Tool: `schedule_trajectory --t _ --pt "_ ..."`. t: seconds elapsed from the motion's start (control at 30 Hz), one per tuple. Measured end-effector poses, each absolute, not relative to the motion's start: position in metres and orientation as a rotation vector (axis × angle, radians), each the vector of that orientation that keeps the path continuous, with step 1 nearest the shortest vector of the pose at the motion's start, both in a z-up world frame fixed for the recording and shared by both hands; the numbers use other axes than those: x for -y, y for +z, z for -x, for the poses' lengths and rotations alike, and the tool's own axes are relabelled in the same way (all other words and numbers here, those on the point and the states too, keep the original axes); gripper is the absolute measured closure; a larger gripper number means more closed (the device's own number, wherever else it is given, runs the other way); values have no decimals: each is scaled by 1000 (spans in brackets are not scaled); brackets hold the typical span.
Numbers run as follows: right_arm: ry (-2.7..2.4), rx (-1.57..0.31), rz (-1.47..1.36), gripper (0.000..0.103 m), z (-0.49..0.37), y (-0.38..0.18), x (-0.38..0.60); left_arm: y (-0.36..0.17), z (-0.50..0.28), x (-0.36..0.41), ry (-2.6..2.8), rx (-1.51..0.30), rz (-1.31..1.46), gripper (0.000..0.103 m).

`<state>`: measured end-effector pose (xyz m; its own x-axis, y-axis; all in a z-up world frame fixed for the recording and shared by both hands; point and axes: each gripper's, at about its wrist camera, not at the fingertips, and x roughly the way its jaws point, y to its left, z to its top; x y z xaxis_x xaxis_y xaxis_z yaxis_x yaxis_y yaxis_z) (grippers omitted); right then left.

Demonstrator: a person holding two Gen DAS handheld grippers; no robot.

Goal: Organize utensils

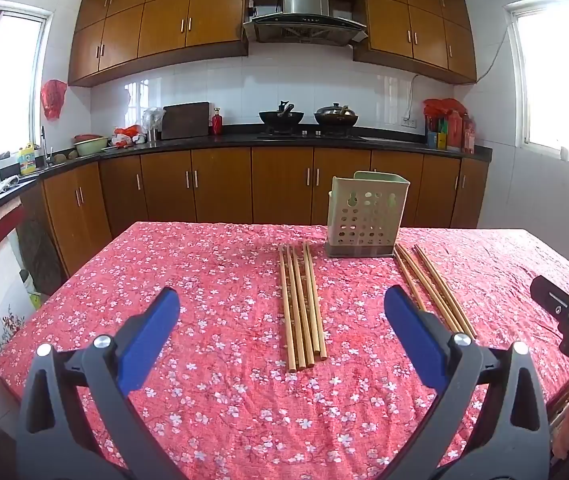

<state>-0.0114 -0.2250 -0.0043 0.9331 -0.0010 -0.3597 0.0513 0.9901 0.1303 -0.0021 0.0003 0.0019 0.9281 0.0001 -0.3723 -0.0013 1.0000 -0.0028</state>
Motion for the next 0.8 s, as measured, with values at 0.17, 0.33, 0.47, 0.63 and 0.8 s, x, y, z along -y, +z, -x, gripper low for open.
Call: schedule_trajectory --t 0.17,0.33,0.47,0.63,0.8 --pt "-26 -367 -139 2 11 -4 225 4 4 -3 0 -381 5 4" --pt "-26 -367 -140 2 11 -4 225 3 4 -1 1 -381 3 4" --pt "-26 -367 -140 2 11 -4 225 2 3 0 1 -380 0 4" --pt "-26 -367 -140 2 11 -4 225 4 5 -1 2 -382 2 4" --pt "-27 -367 -141 2 11 -4 225 7 7 -1 1 -382 1 4"
